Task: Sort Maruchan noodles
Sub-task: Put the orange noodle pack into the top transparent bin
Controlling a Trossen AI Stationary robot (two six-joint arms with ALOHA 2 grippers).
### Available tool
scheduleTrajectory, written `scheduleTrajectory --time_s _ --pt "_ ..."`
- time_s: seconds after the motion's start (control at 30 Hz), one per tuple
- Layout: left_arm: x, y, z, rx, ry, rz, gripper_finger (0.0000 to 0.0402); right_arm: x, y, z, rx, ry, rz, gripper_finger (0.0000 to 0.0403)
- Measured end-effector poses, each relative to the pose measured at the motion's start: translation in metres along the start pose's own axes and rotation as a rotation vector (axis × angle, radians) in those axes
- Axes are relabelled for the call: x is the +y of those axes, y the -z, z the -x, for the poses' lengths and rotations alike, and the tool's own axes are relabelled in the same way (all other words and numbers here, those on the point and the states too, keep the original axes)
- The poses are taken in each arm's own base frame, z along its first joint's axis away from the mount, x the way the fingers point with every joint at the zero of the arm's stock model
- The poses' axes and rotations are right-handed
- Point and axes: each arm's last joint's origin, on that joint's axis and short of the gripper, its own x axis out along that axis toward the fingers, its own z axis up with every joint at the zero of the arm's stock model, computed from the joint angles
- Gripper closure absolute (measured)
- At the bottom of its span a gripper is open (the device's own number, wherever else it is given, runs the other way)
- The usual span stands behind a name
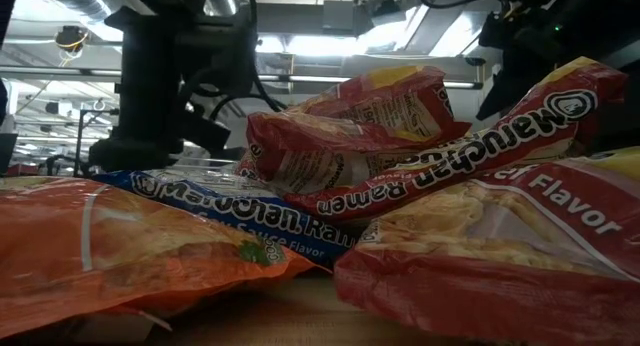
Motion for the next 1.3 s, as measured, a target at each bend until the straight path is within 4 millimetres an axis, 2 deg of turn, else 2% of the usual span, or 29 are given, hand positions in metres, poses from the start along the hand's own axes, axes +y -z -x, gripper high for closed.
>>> scheduleTrajectory --time_s 0.13,0.33,0.4,0.57,0.8,1.07,1.3 --pt "-0.001 0.000 -0.001 0.007 0.002 0.019 0.0266 0.000 0.000 0.000 0.004 0.000 0.000 0.0059" --pt "-0.001 0.000 -0.002 0.022 0.024 0.041 0.0373 0.000 0.000 0.000 0.004 0.000 0.000 0.0059" --pt "-0.002 0.000 -0.001 0.025 0.033 0.051 0.0389 0.000 0.000 0.000 0.004 0.000 0.000 0.0059" --pt "-0.004 -0.008 0.009 0.024 0.063 0.057 0.0389 0.000 0.000 0.000 0.004 0.000 0.000 0.0059" --pt "-0.007 -0.026 0.043 -0.024 0.083 0.057 0.0394 0.000 0.000 0.000 0.004 0.000 0.000 0.0059" --pt "-0.006 -0.043 0.099 -0.106 0.068 0.055 0.0395 0.000 0.000 0.000 0.003 0.000 0.000 0.0059" --pt "0.011 -0.046 0.146 -0.164 -0.064 0.065 0.0395 0.000 0.000 0.000 0.003 0.000 0.000 0.0059"
